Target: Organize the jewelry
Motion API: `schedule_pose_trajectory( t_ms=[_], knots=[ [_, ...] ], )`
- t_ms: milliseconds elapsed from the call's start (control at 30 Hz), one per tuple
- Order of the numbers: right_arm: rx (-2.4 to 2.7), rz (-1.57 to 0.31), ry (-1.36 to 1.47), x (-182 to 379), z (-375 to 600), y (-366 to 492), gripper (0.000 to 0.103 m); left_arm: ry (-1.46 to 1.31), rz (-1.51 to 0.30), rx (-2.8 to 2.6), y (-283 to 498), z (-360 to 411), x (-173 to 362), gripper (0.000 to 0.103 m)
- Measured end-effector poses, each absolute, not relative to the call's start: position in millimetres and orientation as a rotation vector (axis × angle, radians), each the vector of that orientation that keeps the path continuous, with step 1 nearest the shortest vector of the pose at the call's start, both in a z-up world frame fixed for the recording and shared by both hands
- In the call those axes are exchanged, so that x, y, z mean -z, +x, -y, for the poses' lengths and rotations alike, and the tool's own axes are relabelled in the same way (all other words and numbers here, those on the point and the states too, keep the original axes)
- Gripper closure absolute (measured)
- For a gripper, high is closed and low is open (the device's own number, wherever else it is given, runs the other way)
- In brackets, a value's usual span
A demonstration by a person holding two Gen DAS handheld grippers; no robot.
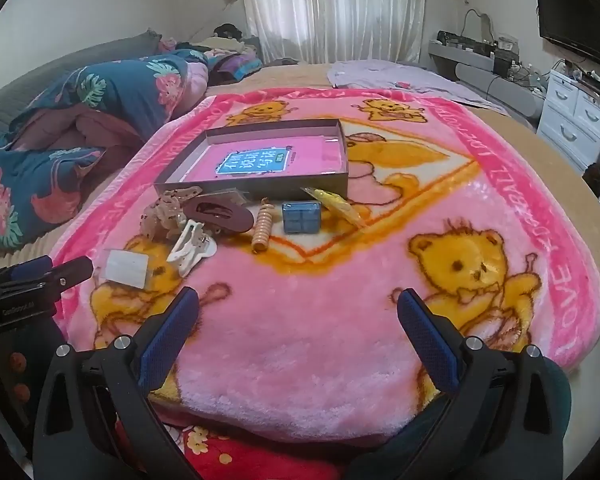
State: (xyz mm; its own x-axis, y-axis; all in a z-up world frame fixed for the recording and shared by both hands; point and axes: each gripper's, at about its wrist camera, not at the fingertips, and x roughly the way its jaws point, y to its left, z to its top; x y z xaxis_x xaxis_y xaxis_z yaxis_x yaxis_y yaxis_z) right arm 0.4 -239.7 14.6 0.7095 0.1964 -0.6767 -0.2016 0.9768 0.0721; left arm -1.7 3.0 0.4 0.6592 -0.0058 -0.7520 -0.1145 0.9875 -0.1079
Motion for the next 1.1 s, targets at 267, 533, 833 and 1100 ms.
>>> schedule_pose_trajectory(
  t_ms=[267,533,833,1100],
  knots=[
    [-0.218,-0.753,0.000,-17.3,239.8,-2.2,0.004,-0.144,-0.846,-0.063,0.7,-2.9,-6.3,0.008],
    [-0.227,-0.749,-0.007,-16.0,238.3,-2.7,0.004,-0.137,-0.836,-0.066,-4.6,-1.5,-9.3,0.008],
    [-0.225,-0.745,0.001,-18.9,240.3,-5.4,0.004,-0.135,-0.835,-0.066,-4.7,-1.3,-9.1,0.008],
    [-0.226,-0.743,0.002,-22.5,240.6,-5.7,0.004,-0.136,-0.833,-0.066,-4.4,-1.4,-9.7,0.008]
  ],
)
